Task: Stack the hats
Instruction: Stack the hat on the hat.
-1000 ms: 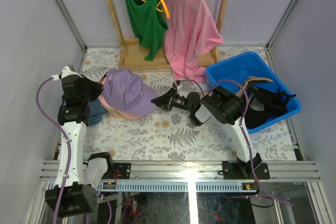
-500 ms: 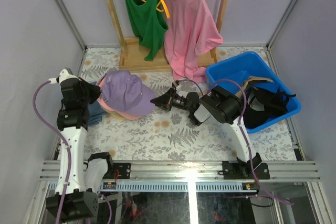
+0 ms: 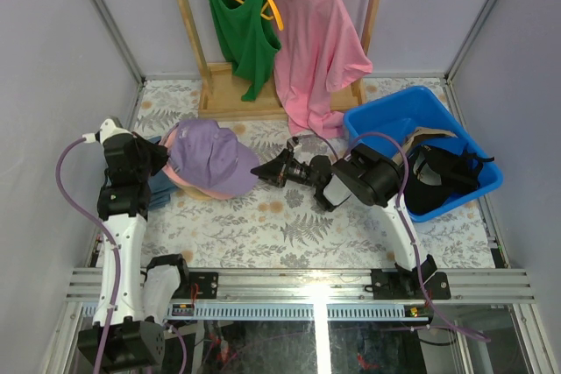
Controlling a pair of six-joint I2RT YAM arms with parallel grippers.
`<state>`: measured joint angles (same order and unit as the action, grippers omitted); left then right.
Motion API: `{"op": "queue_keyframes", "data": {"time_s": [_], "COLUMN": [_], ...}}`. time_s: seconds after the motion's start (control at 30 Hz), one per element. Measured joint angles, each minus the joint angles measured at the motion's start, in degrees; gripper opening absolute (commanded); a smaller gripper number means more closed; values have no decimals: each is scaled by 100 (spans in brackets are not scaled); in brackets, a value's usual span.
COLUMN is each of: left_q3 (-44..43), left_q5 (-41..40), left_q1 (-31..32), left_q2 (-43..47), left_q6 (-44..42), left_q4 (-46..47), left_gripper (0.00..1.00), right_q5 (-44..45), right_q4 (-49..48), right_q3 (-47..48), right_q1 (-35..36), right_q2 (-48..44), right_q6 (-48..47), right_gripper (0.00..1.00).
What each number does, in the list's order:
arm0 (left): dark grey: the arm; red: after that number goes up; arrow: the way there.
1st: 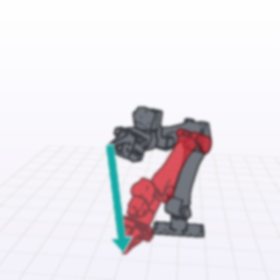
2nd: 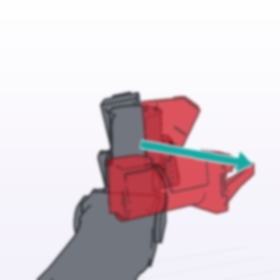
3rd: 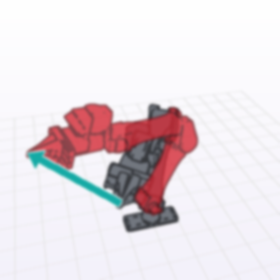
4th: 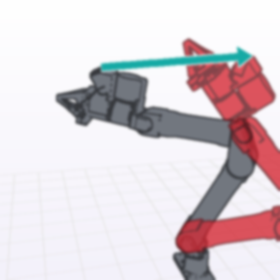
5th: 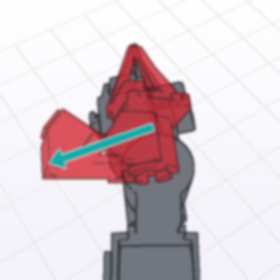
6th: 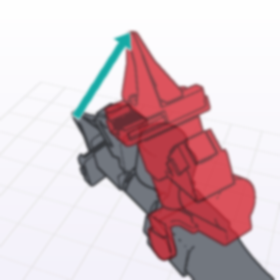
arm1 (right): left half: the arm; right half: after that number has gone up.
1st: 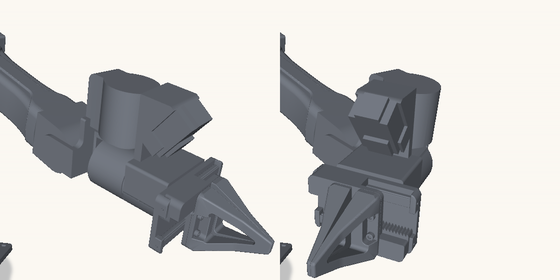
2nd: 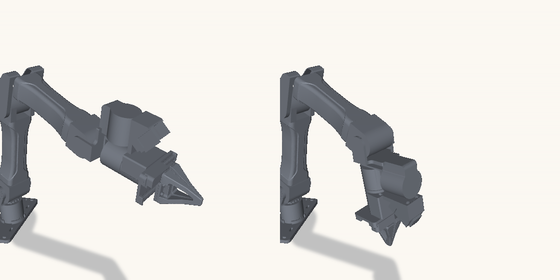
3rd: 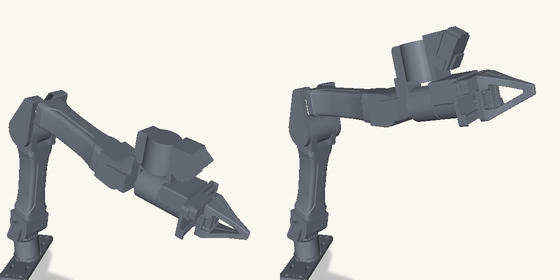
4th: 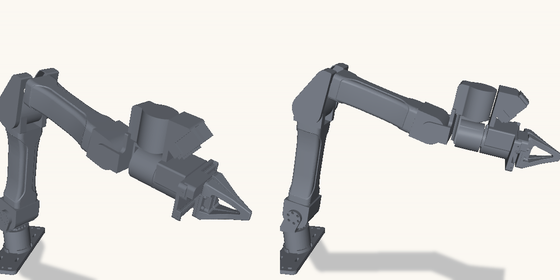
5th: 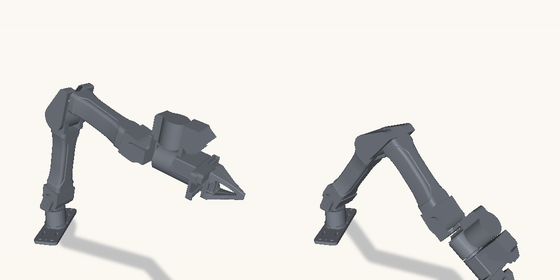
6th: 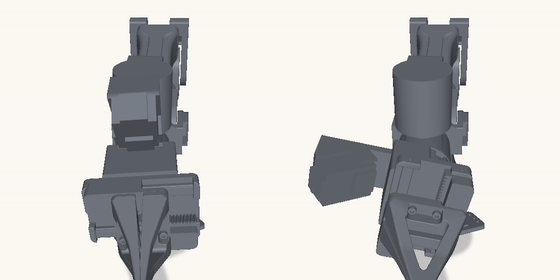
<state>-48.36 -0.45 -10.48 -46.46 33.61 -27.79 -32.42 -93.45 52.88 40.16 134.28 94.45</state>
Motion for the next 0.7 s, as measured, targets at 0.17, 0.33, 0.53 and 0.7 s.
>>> {"op": "queue_keyframes", "data": {"time_s": [0.17,0.33,0.53,0.7], "left_q3": [57,149,254,326], "left_q5": [-9,-20,-26,-48], "left_q1": [0,0,0,0], "left_q2": [20,24,63,90], "left_q6": [0,0,0,0], "left_q4": [59,162,295,407], "left_gripper": [0,0,0,0], "right_q5": [46,146,208,310], "right_q4": [61,260,688,1086], "right_q3": [0,11,144,282], "right_q1": [35,101,155,221], "right_q2": [0,0,-2,-2], "right_q6": [-122,-269,-426,-538], "right_gripper": [2,1,1,1]}}
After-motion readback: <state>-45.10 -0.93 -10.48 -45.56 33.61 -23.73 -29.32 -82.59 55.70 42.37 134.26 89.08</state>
